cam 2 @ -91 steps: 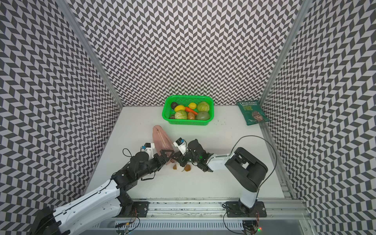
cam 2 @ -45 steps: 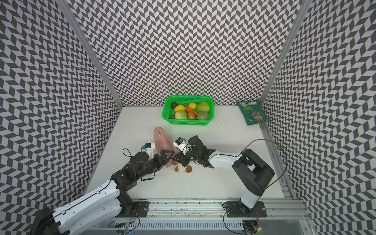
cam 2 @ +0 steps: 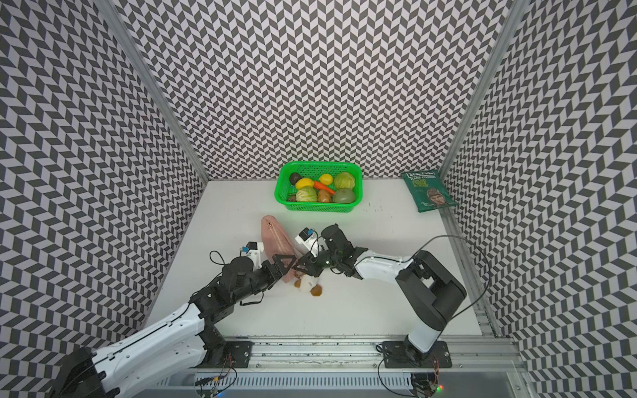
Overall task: Remove the decoration from the bag
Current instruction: Pick up the bag from the center of the board.
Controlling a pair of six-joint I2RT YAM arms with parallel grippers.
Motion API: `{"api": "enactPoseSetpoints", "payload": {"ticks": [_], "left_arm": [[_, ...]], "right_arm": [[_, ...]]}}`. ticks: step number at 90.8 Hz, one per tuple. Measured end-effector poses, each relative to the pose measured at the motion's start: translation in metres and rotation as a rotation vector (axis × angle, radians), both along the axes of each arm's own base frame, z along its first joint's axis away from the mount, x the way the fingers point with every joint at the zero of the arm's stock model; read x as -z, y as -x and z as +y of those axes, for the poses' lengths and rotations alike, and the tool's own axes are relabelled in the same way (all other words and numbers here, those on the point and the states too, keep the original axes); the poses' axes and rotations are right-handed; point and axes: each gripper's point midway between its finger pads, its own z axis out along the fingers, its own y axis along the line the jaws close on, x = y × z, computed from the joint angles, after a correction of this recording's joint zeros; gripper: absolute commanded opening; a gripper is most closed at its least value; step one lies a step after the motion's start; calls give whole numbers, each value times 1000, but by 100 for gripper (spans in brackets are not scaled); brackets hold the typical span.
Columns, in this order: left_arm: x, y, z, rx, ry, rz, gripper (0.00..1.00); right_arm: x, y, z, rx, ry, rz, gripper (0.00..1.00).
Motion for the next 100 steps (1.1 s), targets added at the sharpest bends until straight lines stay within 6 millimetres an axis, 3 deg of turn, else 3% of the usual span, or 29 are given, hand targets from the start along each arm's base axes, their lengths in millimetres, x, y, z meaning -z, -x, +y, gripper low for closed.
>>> {"api": "enactPoseSetpoints", "payload": {"ticks": [31,57,100], "left_arm": [[5,-3,-2,7,-21,-2,91],[8,-5,-3,9,-31,-6,92],[7,-5,-3,8,-32,-7,93]], "right_arm": [[15,-3,-12,79,17,-9,55],[17,6,-28,147,17,-86,56],[8,6,-11,172,-8,-181,54]]}}
